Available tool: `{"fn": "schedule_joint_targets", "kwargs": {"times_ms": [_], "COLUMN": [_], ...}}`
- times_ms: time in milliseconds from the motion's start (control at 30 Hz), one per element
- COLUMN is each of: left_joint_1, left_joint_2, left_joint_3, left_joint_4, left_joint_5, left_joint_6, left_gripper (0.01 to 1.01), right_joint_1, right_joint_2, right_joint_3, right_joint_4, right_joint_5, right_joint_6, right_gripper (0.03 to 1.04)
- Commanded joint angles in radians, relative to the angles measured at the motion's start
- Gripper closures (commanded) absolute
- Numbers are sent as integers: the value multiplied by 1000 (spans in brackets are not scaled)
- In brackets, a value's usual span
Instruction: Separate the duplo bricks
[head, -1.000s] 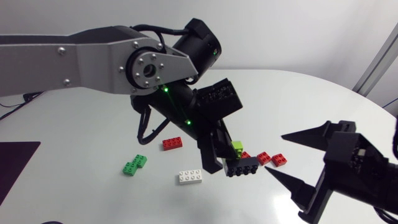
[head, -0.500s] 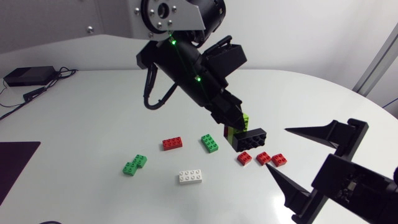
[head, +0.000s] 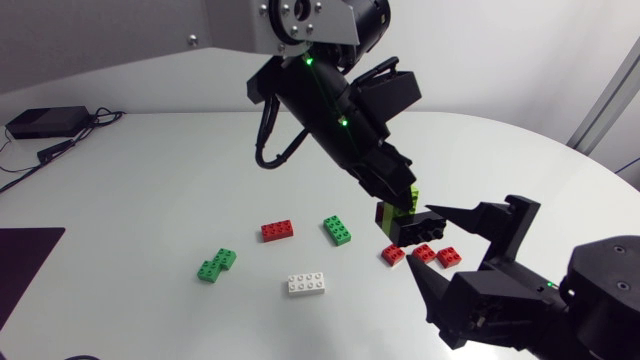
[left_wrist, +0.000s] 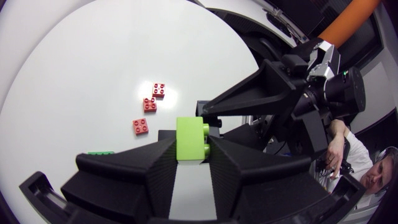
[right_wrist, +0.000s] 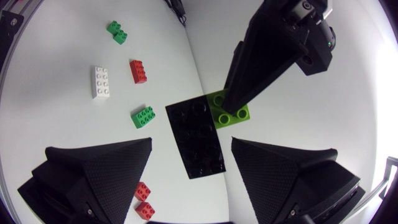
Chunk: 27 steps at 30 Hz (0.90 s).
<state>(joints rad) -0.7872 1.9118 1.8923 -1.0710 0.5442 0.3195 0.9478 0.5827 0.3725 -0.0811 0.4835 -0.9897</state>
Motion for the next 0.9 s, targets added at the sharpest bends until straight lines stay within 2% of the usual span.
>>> {"fn": "schedule_joint_targets", "kwargs": {"times_ms": [0, 100, 167, 433, 700, 867], "left_joint_1": [-1, 0, 0, -6, -7, 6], "left_joint_2": [27, 27, 29, 33, 35, 35], "left_joint_3": [39, 39, 36, 41, 44, 48], "left_joint_4": [-18, -23, -30, -40, -49, -53], "left_joint_5": [11, 11, 11, 11, 11, 40], "left_joint_6": [-14, -5, 4, 16, 20, 21], "left_gripper": [782, 782, 782, 782, 782, 782], "right_joint_1": [14, 16, 20, 48, 71, 72], "right_joint_2": [28, 42, 42, 20, 2, 2], "right_joint_3": [-17, -37, -50, -75, -110, -159], "right_joint_4": [35, 78, 106, 109, 121, 230], "right_joint_5": [20, 24, 33, 41, 63, 93], "right_joint_6": [-49, -83, -112, -164, -175, -264], "right_gripper": [162, 239, 341, 908, 931, 938]}}
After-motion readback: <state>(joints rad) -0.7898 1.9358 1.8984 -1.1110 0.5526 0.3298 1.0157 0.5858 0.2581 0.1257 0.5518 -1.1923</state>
